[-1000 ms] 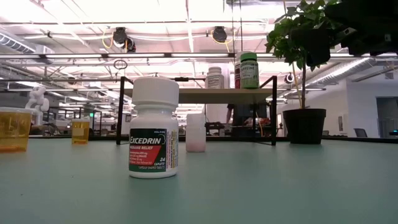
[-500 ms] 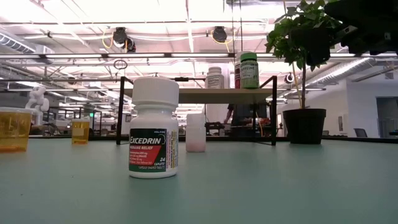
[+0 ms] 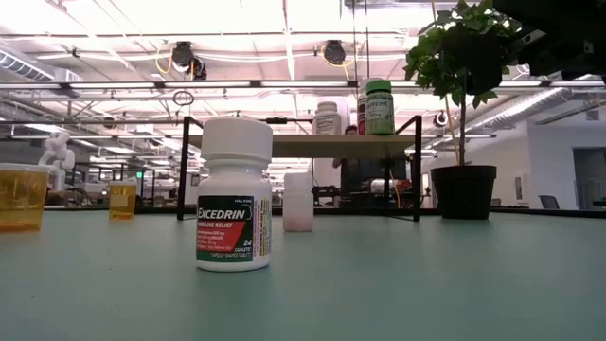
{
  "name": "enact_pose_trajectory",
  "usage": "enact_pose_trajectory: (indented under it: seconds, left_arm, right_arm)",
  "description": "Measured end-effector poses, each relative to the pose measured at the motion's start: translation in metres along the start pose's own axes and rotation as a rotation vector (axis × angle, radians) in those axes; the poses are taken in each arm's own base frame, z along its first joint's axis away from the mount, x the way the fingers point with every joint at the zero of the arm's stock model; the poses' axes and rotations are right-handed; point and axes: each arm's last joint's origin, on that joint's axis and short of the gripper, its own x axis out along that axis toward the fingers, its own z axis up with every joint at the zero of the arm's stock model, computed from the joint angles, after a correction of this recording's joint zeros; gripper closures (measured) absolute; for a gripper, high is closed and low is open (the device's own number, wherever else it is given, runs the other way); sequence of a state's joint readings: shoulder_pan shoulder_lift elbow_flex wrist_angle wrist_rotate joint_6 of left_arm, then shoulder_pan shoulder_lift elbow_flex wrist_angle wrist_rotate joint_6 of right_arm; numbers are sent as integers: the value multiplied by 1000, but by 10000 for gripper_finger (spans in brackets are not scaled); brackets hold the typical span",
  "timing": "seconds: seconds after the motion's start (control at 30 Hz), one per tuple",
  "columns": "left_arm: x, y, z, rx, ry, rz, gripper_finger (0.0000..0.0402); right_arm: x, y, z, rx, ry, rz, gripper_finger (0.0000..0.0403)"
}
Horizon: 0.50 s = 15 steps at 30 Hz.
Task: Pick and place medicine bottles onto shelf by color
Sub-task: Align the big blue pill bottle with the other big blue pill bottle on the shelf
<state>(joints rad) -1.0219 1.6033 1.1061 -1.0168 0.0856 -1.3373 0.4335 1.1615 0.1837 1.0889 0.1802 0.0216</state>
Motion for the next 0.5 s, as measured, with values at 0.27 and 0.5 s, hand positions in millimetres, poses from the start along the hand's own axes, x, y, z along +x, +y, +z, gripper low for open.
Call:
enact_pose_trajectory:
  seconds: [0.27, 0.5]
  left_arm:
    - [-23, 5, 45, 42, -32, -49, 213]
    - [-68, 24, 96, 82, -95, -52, 232]
  right_arm:
    - [0, 0, 0, 0, 0, -1, 126]
    - [0, 0, 0, -5, 1, -2, 126]
